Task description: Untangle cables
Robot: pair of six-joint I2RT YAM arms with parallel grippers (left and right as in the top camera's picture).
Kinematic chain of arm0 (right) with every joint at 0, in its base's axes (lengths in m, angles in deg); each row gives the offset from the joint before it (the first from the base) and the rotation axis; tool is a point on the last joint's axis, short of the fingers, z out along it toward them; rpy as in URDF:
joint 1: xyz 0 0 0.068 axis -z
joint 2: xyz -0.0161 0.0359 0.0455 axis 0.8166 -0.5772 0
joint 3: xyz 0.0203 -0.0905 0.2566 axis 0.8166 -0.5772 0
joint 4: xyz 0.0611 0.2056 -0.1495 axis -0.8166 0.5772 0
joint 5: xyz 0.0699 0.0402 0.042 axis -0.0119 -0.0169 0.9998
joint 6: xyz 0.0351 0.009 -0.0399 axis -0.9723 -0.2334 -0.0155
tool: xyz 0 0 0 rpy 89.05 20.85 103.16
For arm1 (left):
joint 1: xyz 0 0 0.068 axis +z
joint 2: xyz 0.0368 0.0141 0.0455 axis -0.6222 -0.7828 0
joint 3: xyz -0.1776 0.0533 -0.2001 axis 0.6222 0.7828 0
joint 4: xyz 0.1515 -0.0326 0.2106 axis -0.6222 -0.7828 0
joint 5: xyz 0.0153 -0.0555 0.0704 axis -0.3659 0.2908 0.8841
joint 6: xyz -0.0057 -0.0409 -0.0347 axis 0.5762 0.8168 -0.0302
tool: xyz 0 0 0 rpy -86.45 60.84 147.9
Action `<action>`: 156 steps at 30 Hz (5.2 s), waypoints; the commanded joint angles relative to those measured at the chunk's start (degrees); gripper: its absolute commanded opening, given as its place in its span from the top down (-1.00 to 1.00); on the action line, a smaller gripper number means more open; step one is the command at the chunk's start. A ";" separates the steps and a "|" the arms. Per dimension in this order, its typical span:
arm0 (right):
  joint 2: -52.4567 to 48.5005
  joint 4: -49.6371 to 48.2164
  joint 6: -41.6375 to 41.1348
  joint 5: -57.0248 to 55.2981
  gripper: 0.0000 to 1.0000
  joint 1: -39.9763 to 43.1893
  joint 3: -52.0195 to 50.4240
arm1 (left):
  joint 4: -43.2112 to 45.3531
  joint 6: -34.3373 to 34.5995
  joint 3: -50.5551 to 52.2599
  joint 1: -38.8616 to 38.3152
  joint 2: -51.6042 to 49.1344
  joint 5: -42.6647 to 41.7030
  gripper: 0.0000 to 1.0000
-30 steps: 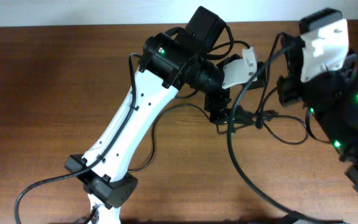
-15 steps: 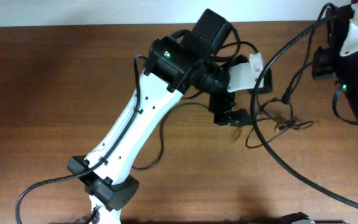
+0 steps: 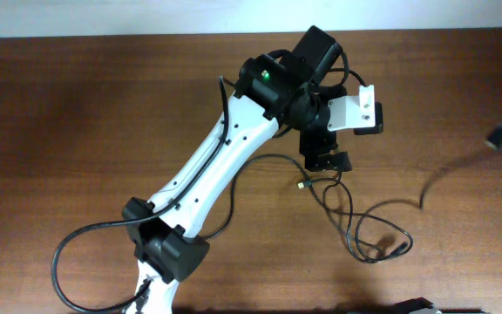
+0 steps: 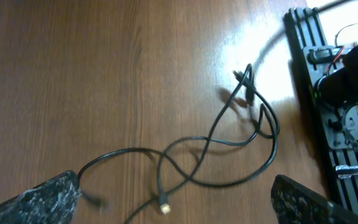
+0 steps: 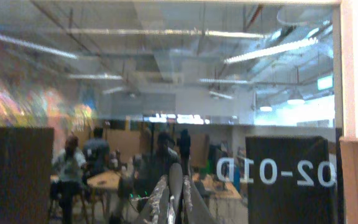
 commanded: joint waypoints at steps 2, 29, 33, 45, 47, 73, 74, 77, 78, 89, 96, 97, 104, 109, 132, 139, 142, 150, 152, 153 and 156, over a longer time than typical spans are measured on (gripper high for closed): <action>-3.80 -5.84 9.49 -12.61 0.92 0.24 -0.46 | 0.46 0.92 -0.15 0.11 0.55 -1.66 -0.98; 12.90 -28.55 -5.86 -2.51 0.86 37.11 -75.01 | -3.63 12.46 -0.37 5.09 26.16 29.27 -0.98; 2.75 -21.55 -16.90 -1.95 0.87 47.50 -77.09 | -6.40 12.94 -0.37 5.75 27.28 29.57 -0.98; -19.80 -22.03 -22.67 23.56 -0.97 65.53 -73.99 | -8.83 14.05 -0.37 5.75 30.29 32.26 -0.98; -16.20 -20.00 -26.08 22.69 -0.97 57.35 -73.92 | -9.42 14.05 -0.37 5.75 30.29 32.26 -0.98; -35.10 20.94 -90.23 -5.11 0.92 38.42 -74.60 | -10.51 14.47 -0.37 5.73 30.32 32.24 -0.98; -34.32 20.96 -79.23 -3.69 0.92 38.42 -73.70 | -10.78 14.47 -0.37 5.73 30.32 32.24 -0.98; -28.52 20.31 -57.16 7.10 0.92 38.36 -66.58 | -11.08 14.47 -0.37 5.73 30.32 32.20 -0.98; -26.08 20.31 -52.02 12.02 0.93 38.36 -62.88 | -11.10 14.47 -0.37 5.75 30.29 31.78 -0.98; -16.98 26.40 -38.27 26.86 0.92 9.11 -15.34 | -12.46 14.45 -0.37 5.73 30.29 29.18 -0.98; -25.27 7.21 -12.26 17.38 0.92 28.33 -15.34 | -13.07 14.47 -0.37 5.73 30.29 28.79 -0.98; -27.80 4.37 -10.12 17.40 0.92 29.83 -15.34 | -13.05 14.45 -0.37 5.73 30.32 28.81 -0.98; -40.65 -27.76 -1.16 14.10 0.93 31.71 -15.34 | -7.13 14.43 -0.37 5.73 30.42 29.29 -0.98; -56.98 -33.97 -7.15 15.43 0.92 39.56 -15.34 | -4.15 14.40 -0.37 5.75 30.45 29.49 -0.98; -35.47 34.73 -17.66 19.89 -0.98 16.37 -1.40 | -6.99 14.40 -0.35 5.75 29.38 30.80 -0.98; -34.80 55.60 12.44 19.91 -0.92 -0.28 -8.13 | 13.40 20.37 -0.37 5.75 30.16 39.21 -0.98; -33.31 33.31 15.80 19.63 -0.97 -0.22 7.96 | 35.34 17.22 -0.37 5.75 31.10 50.27 -0.98; -10.10 1.09 12.33 23.41 -0.98 7.04 -31.43 | 36.92 -1.01 4.13 7.78 35.36 61.86 -0.98; 4.13 -13.29 6.84 23.45 -0.97 11.08 -54.75 | 35.28 4.52 12.33 11.96 42.29 61.75 -0.98; 10.47 -19.43 3.43 23.41 -0.97 12.98 -63.19 | 35.74 5.88 17.42 14.47 46.14 58.60 -0.98; 21.81 -14.88 -15.37 22.36 -0.98 18.40 -74.97 | 42.80 12.15 38.12 22.73 60.65 48.19 -0.98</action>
